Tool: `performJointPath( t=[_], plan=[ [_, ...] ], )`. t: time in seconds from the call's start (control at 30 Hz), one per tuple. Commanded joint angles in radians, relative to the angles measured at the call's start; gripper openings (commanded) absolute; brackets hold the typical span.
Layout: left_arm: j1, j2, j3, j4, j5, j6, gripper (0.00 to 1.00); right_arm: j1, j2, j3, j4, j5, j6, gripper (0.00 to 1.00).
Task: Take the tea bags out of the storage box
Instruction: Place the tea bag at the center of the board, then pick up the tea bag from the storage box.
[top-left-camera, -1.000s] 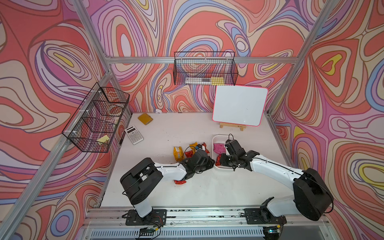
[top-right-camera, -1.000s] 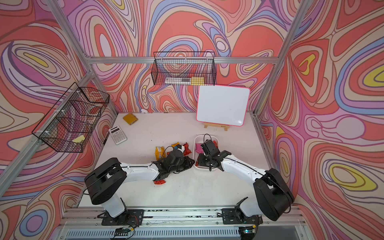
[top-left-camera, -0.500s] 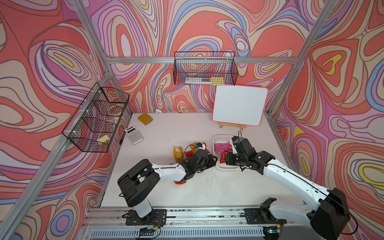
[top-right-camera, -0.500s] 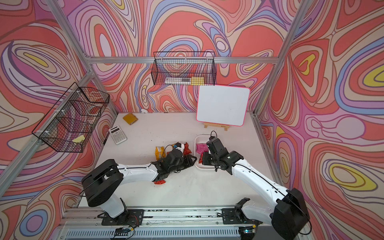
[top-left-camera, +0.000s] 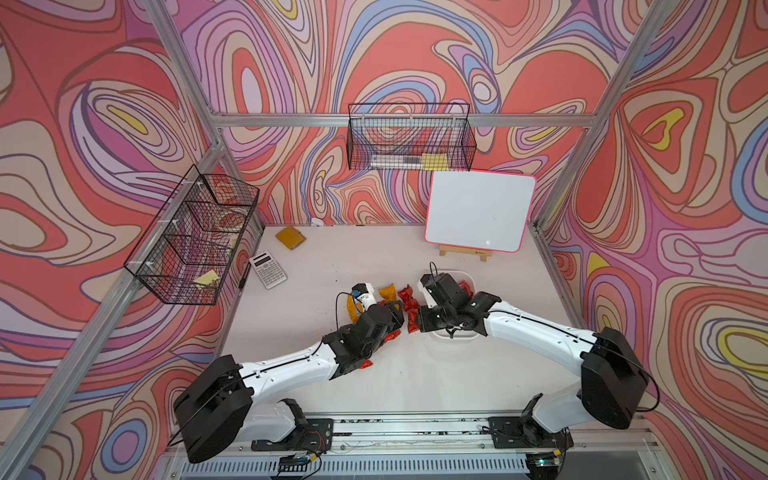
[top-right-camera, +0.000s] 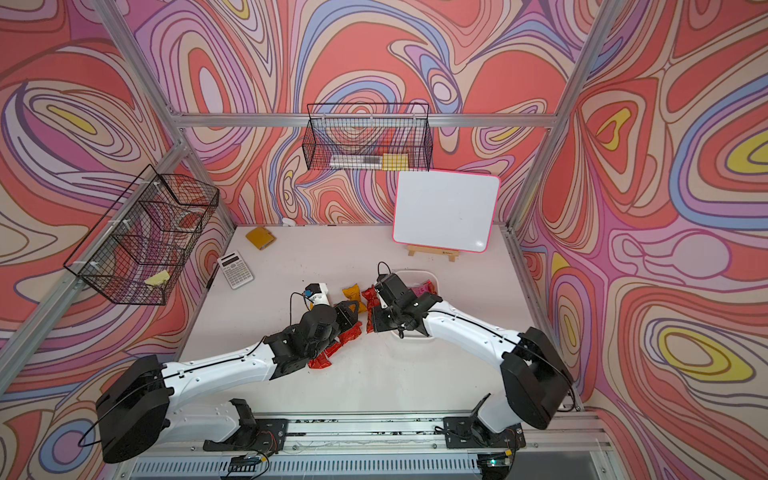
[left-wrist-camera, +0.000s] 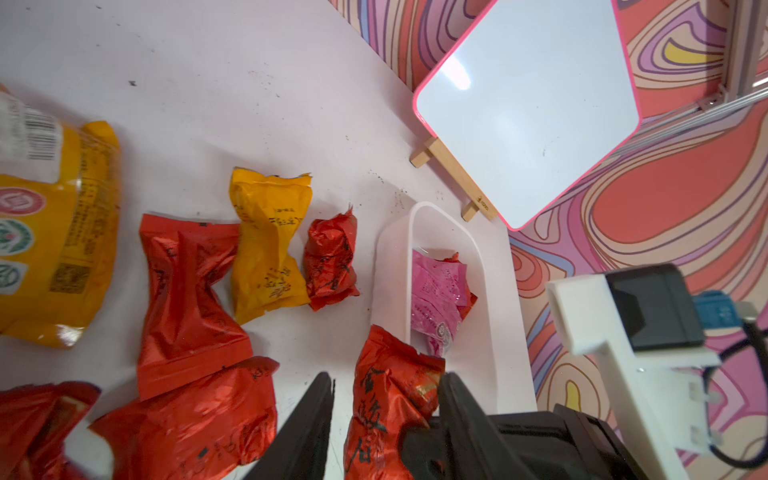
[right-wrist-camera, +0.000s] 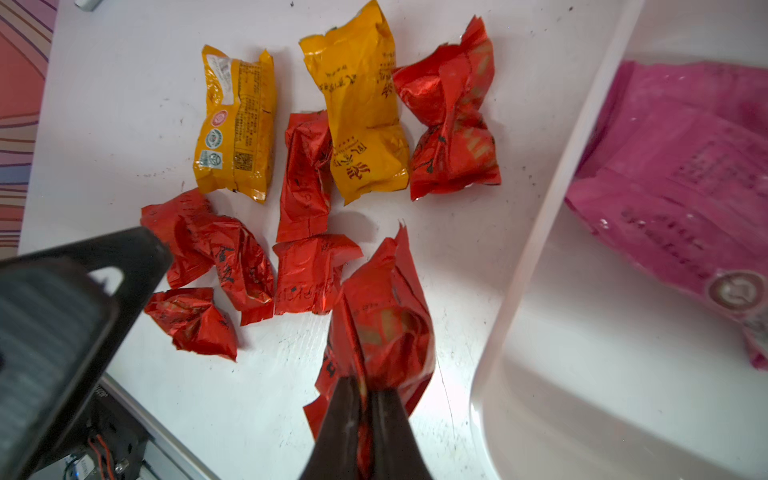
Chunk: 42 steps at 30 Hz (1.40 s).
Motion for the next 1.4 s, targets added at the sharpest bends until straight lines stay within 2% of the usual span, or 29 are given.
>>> performJointPath(
  t=[0.0, 0.13, 0.27, 0.4, 0.63, 0.7, 0.77, 0.83, 0.93, 1.07, 1.23, 1.37],
  plan=[
    [-0.003, -0.013, -0.014, -0.053, -0.055, -0.021, 0.46, 0.012, 0.072, 0.047, 0.036, 0.007, -0.023, 0.12],
    [-0.002, -0.003, -0.013, -0.047, -0.045, -0.020, 0.46, 0.023, 0.146, 0.075, 0.037, 0.017, -0.029, 0.15],
    [-0.001, 0.005, -0.014, -0.037, -0.036, -0.020, 0.46, 0.023, 0.159, 0.092, 0.040, 0.040, -0.038, 0.26],
    [-0.001, 0.010, -0.014, -0.015, -0.023, 0.000, 0.46, 0.023, 0.107, 0.085, 0.023, 0.063, -0.050, 0.38],
    [-0.002, 0.042, 0.011, 0.043, 0.037, 0.061, 0.46, 0.002, -0.041, 0.050, -0.051, 0.226, -0.043, 0.46],
    [-0.001, 0.062, 0.024, 0.062, 0.061, 0.071, 0.46, -0.032, -0.069, 0.020, -0.060, 0.287, 0.019, 0.53],
    [-0.002, 0.079, 0.035, 0.074, 0.082, 0.077, 0.46, -0.082, -0.084, -0.003, -0.074, 0.294, 0.101, 0.57],
    [-0.002, 0.090, 0.044, 0.084, 0.101, 0.082, 0.46, -0.135, -0.087, -0.028, -0.077, 0.258, 0.209, 0.62],
    [-0.001, 0.102, 0.050, 0.094, 0.116, 0.082, 0.46, -0.204, -0.079, -0.068, -0.032, 0.141, 0.348, 0.64],
    [-0.001, 0.104, 0.052, 0.095, 0.122, 0.086, 0.46, -0.224, -0.057, -0.094, 0.048, 0.062, 0.511, 0.74],
    [-0.001, 0.098, 0.049, 0.092, 0.122, 0.086, 0.46, -0.244, -0.028, -0.125, 0.111, 0.051, 0.658, 0.83],
    [-0.001, 0.093, 0.044, 0.091, 0.126, 0.086, 0.46, -0.279, -0.006, -0.141, 0.159, 0.043, 0.727, 0.83]
  ],
)
